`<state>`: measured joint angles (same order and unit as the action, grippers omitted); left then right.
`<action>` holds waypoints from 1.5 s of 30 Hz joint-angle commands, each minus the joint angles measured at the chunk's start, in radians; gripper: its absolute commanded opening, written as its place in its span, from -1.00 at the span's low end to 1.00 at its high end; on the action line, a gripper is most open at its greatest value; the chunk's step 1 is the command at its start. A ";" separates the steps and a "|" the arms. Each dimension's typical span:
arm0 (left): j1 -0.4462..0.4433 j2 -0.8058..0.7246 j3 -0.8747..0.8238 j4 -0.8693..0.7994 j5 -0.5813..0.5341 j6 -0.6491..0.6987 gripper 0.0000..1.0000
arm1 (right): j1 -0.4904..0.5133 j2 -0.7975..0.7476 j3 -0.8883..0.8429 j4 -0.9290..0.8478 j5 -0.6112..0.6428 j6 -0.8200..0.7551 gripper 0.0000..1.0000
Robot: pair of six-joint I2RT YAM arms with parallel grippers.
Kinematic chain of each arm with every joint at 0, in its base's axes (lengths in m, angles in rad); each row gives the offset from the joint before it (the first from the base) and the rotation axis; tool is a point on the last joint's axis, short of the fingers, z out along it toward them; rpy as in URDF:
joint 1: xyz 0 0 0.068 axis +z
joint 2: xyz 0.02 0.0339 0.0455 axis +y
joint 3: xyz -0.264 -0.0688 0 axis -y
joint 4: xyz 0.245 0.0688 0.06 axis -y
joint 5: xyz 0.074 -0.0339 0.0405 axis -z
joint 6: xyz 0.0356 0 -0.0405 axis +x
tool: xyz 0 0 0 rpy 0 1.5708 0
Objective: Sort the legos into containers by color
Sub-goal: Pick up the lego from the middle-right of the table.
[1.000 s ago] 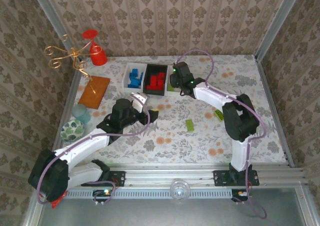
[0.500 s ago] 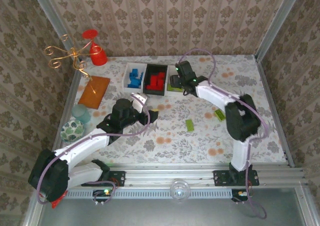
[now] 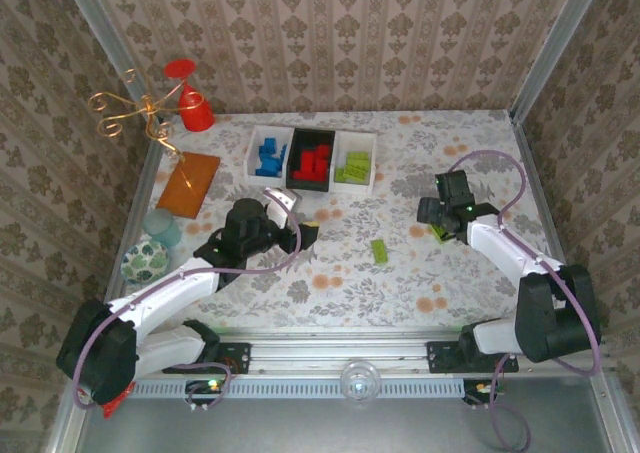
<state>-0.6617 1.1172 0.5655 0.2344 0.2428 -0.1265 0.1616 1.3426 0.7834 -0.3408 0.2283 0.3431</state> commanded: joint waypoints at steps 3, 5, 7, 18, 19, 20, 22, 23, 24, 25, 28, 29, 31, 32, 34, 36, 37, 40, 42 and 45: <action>-0.006 -0.011 0.019 0.000 0.007 0.002 0.52 | -0.014 -0.013 -0.016 -0.100 0.004 -0.014 0.65; -0.005 -0.010 0.020 0.000 0.008 0.002 0.52 | -0.014 0.005 -0.005 -0.132 0.019 -0.017 0.64; -0.006 -0.011 0.021 -0.002 0.009 0.002 0.52 | -0.015 0.014 -0.003 -0.138 0.018 -0.013 0.62; -0.004 -0.039 0.013 -0.013 0.001 0.009 0.52 | -0.016 0.209 0.098 -0.191 0.077 -0.057 0.43; -0.004 -0.040 0.013 -0.014 -0.001 0.009 0.52 | -0.017 0.228 0.105 -0.213 0.086 -0.061 0.42; -0.003 -0.041 0.013 -0.017 -0.002 0.010 0.52 | -0.018 0.241 0.109 -0.215 0.094 -0.066 0.42; -0.004 -0.042 0.015 -0.021 -0.006 0.013 0.52 | -0.020 0.275 0.117 -0.212 0.115 -0.077 0.40; -0.004 -0.042 0.014 -0.021 -0.007 0.013 0.52 | -0.026 0.288 0.121 -0.210 0.115 -0.082 0.37; -0.004 -0.042 0.014 -0.020 -0.008 0.013 0.52 | -0.035 0.303 0.125 -0.206 0.113 -0.086 0.35; -0.004 -0.042 0.014 -0.021 -0.007 0.011 0.53 | -0.047 0.311 0.129 -0.201 0.106 -0.088 0.31; -0.004 -0.040 0.014 -0.017 -0.006 0.010 0.52 | -0.087 0.324 0.134 -0.158 0.047 -0.104 0.19; -0.004 -0.039 0.014 -0.017 -0.005 0.008 0.52 | -0.097 0.329 0.136 -0.155 0.027 -0.109 0.16; -0.004 -0.039 0.014 -0.018 -0.006 0.008 0.52 | -0.112 0.334 0.141 -0.145 -0.003 -0.115 0.09; -0.004 -0.039 0.013 -0.017 -0.008 0.008 0.53 | -0.115 0.337 0.144 -0.142 -0.017 -0.117 0.06; -0.004 -0.040 0.014 -0.018 -0.008 0.008 0.52 | -0.124 0.345 0.153 -0.137 -0.035 -0.121 -0.04; -0.004 -0.041 0.014 -0.018 -0.008 0.008 0.52 | -0.133 0.355 0.161 -0.135 -0.053 -0.124 -0.13; -0.004 -0.042 0.013 -0.018 -0.008 0.008 0.53 | -0.135 0.357 0.164 -0.135 -0.056 -0.125 -0.18; -0.004 -0.046 0.013 -0.023 -0.010 0.010 0.53 | -0.139 0.346 0.166 -0.126 -0.071 -0.125 -0.32; -0.004 -0.046 0.013 -0.024 -0.011 0.010 0.52 | -0.138 0.320 0.162 -0.117 -0.095 -0.126 -0.41; -0.004 -0.045 0.014 -0.028 -0.020 0.009 0.52 | -0.097 0.231 0.143 -0.087 -0.125 -0.120 -0.45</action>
<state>-0.6617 1.0908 0.5655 0.2119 0.2367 -0.1265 0.0330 1.6577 0.9291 -0.4622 0.1566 0.2211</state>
